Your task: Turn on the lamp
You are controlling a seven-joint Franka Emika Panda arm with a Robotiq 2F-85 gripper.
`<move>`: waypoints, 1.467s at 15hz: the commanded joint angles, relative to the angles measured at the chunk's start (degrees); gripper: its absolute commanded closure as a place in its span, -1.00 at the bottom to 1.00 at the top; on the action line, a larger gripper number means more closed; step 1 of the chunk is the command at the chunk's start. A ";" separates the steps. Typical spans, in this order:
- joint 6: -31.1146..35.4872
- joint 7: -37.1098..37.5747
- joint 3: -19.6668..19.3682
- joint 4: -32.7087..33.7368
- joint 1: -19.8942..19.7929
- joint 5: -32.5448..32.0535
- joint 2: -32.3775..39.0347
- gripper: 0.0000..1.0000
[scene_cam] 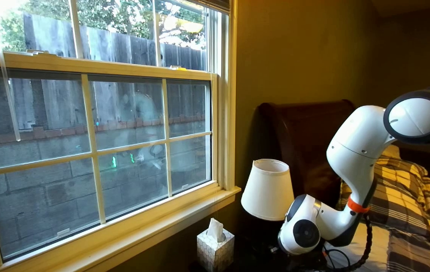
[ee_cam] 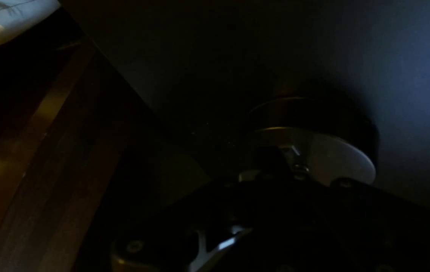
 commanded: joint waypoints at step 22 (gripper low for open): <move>-2.01 11.97 -2.25 3.25 2.25 -11.89 1.99 0.98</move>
